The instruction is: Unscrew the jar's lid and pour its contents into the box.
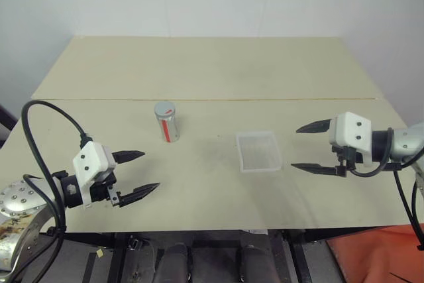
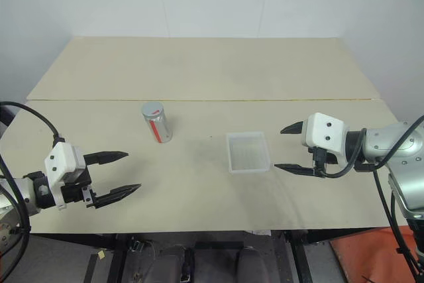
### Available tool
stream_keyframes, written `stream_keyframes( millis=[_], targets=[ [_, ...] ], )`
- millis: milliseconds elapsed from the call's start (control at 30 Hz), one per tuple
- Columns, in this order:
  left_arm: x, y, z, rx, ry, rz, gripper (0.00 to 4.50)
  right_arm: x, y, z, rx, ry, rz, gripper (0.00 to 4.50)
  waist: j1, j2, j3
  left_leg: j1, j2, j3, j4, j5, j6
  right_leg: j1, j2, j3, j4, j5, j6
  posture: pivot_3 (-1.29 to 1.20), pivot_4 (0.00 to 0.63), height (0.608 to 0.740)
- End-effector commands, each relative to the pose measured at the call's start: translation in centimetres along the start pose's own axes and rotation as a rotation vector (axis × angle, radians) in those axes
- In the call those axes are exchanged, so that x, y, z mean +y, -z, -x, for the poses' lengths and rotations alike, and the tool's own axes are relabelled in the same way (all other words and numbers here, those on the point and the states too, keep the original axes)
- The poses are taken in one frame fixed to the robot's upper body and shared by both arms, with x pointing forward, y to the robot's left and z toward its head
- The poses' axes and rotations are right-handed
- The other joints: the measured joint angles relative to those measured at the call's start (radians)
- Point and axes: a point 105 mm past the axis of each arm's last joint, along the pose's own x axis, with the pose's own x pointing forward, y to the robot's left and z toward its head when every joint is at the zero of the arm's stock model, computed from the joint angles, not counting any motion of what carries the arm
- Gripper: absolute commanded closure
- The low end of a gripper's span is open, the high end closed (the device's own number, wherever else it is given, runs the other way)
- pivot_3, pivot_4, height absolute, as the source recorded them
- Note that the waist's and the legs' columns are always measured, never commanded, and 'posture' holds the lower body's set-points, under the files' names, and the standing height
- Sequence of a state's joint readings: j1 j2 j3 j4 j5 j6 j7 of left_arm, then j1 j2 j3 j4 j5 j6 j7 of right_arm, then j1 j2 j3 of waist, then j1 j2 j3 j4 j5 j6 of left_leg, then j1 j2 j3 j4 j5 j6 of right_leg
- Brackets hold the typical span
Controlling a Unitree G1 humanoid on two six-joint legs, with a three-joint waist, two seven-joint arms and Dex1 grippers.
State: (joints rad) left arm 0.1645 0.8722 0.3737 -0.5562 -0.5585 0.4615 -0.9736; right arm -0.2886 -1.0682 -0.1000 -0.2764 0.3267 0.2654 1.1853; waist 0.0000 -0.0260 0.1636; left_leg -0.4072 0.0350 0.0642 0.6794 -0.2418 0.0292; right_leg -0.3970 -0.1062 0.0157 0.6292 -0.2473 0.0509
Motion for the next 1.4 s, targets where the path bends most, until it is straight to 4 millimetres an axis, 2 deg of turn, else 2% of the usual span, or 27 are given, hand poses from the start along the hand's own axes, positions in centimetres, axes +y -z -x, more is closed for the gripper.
stream_keyframes(
  millis=[33, 367, 467, 567, 733, 900, 1000, 1133, 1233, 1400],
  targets=[
    [0.0, -1.2, 0.2, -0.031, 0.007, -0.035, 0.05, -0.3, -0.9, 0.3, -0.022, 0.03, 0.047, 0.0, 0.0, 0.0, 0.0, 0.0, 0.0, 0.0, 0.0, 0.0, 0.0, 0.0, 0.0, 0.0, 0.0, 0.0, 0.0, 0.0, 0.15, 0.74],
    [0.0, -1.5, 0.4, -0.028, -0.008, -0.042, 0.05, -0.3, -0.8, -0.2, -0.035, 0.024, 0.046, 0.0, 0.0, 0.0, 0.0, 0.0, 0.0, 0.0, 0.0, 0.0, 0.0, 0.0, 0.0, 0.0, 0.0, 0.0, 0.0, 0.0, 0.15, 0.74],
    [0.9, -1.4, 0.1, -0.06, -0.126, -0.052, 0.05, -0.2, -0.8, -0.4, -0.041, 0.024, 0.042, 0.0, 0.0, 0.0, 0.0, 0.0, 0.0, 0.0, 0.0, 0.0, 0.0, 0.0, 0.0, 0.0, 0.0, 0.0, 0.0, 0.0, 0.15, 0.74],
    [2.4, -1.2, -0.7, -0.113, -0.385, -0.089, 0.05, -0.1, -0.8, -0.5, -0.044, 0.022, 0.042, 0.0, 0.002, 0.0, 0.0, 0.001, 0.0, -0.001, 0.0, 0.0, 0.0, 0.002, 0.0, 0.0, 0.0, 0.0, 0.0, 0.0, 0.15, 0.74],
    [1.0, -0.4, -1.8, -0.145, -0.523, -0.047, 0.05, -0.2, -0.8, -0.7, -0.048, 0.019, 0.042, 0.0, 0.004, 0.0, 0.0, 0.001, -0.001, -0.001, 0.0, 0.0, 0.0, 0.003, 0.0, 0.0, -0.001, 0.001, 0.0, 0.0, 0.15, 0.74],
    [2.2, 0.3, -3.4, -0.237, -0.766, 0.055, 0.05, -0.1, -1.0, -1.2, -0.068, 0.006, 0.046, 0.0, 0.009, 0.0, 0.0, 0.003, -0.001, -0.002, 0.001, 0.0, 0.0, 0.005, 0.0, 0.0, -0.001, 0.001, 0.0, 0.0, 0.15, 0.74],
    [2.8, 0.2, -4.6, -0.326, -0.828, 0.105, 0.05, -0.2, -1.1, -1.5, -0.072, 0.005, 0.048, 0.0, 0.013, 0.0, 0.0, 0.003, -0.002, -0.003, 0.001, 0.0, 0.0, 0.006, -0.001, -0.001, -0.002, 0.001, 0.0, 0.0, 0.15, 0.74],
    [2.5, 0.9, -7.3, -0.367, -0.794, 0.1, 0.05, -0.5, -1.3, -1.5, -0.075, 0.013, 0.057, 0.0, 0.012, 0.0, 0.0, 0.002, -0.003, -0.003, 0.001, 0.0, 0.0, 0.006, -0.002, -0.001, -0.003, 0.002, 0.001, 0.0, 0.15, 0.74],
    [2.8, 1.4, -8.3, -0.335, -0.831, 0.03, 0.05, -0.5, -1.3, -1.4, -0.068, 0.019, 0.058, 0.0, 0.011, 0.0, 0.0, 0.002, -0.002, -0.003, 0.001, 0.0, 0.0, 0.006, -0.001, -0.001, -0.003, 0.002, 0.001, 0.0, 0.15, 0.74],
    [3.6, 1.4, -9.0, -0.343, -0.915, 0.034, 0.05, 0.0, -1.3, -1.0, -0.063, 0.02, 0.051, 0.0, 0.012, 0.0, 0.0, 0.002, -0.002, -0.003, 0.001, 0.0, 0.0, 0.006, -0.001, -0.001, -0.002, 0.002, 0.001, 0.0, 0.15, 0.74]
  ],
)
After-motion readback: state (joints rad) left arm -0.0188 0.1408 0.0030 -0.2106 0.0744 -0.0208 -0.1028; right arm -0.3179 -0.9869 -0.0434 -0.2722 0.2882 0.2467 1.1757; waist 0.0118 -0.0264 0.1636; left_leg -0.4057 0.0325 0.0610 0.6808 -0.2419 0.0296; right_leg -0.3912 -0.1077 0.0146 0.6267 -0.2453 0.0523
